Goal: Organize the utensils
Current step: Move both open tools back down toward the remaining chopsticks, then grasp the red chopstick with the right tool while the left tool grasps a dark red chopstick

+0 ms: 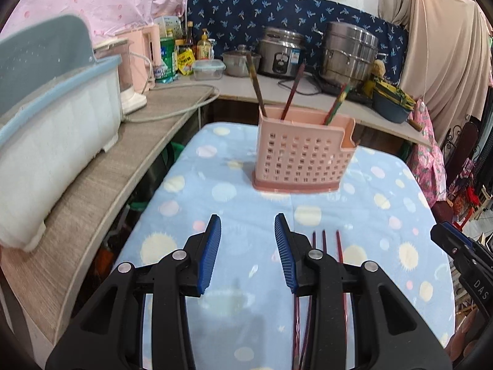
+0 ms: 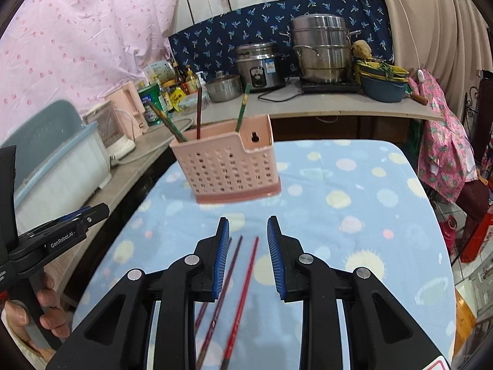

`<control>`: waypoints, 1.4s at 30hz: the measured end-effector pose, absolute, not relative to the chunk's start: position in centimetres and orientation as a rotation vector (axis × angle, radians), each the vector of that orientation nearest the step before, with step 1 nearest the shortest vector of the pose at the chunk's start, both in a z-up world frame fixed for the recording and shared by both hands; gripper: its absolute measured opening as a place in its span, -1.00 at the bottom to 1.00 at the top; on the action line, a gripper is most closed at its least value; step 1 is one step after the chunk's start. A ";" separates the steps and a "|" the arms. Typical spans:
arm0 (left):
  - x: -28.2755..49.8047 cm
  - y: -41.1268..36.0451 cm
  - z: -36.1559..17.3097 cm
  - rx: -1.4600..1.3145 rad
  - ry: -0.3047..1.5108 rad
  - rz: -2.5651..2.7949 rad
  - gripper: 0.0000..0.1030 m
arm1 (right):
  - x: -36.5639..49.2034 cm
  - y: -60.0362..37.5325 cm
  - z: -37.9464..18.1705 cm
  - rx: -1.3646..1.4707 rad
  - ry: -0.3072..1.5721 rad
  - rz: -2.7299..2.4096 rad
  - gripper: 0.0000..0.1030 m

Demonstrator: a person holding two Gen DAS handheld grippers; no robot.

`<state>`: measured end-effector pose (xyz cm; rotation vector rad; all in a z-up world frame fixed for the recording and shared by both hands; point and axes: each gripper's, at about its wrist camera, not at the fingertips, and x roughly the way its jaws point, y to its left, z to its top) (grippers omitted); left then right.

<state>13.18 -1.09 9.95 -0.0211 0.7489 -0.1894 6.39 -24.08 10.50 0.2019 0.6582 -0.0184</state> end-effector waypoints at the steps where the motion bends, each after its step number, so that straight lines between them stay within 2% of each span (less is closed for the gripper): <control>1: 12.8 -1.1 9.4 -0.017 0.757 -0.187 -0.33 | 5.9 -24.0 10.1 0.203 0.666 -0.019 -0.48; 3: 12.1 -0.9 8.1 -0.007 0.780 -0.183 -0.33 | 5.1 -23.9 9.2 0.209 0.683 -0.018 -0.39; 23: 7.4 -1.1 1.1 0.066 0.912 -0.174 -0.30 | 0.2 -19.8 -0.2 0.166 0.886 0.050 -0.39; 25: 7.1 -1.2 0.7 0.069 0.919 -0.177 -0.26 | 0.1 -19.2 -1.0 0.161 0.902 0.059 -0.39; 27: 6.9 -1.3 0.5 0.069 0.924 -0.176 -0.09 | 0.1 -18.7 -1.5 0.156 0.916 0.067 -0.39; 29: 6.8 -1.2 0.5 0.067 0.917 -0.173 -0.01 | 0.2 -18.3 -1.9 0.145 0.920 0.069 -0.39; 35: 6.6 -1.6 0.2 0.076 0.924 -0.183 0.02 | 0.5 -17.7 -2.9 0.119 0.941 0.068 -0.39; 42: 6.4 -2.1 -0.1 0.084 0.930 -0.198 0.08 | 0.3 -17.6 -3.3 0.071 0.931 0.041 -0.63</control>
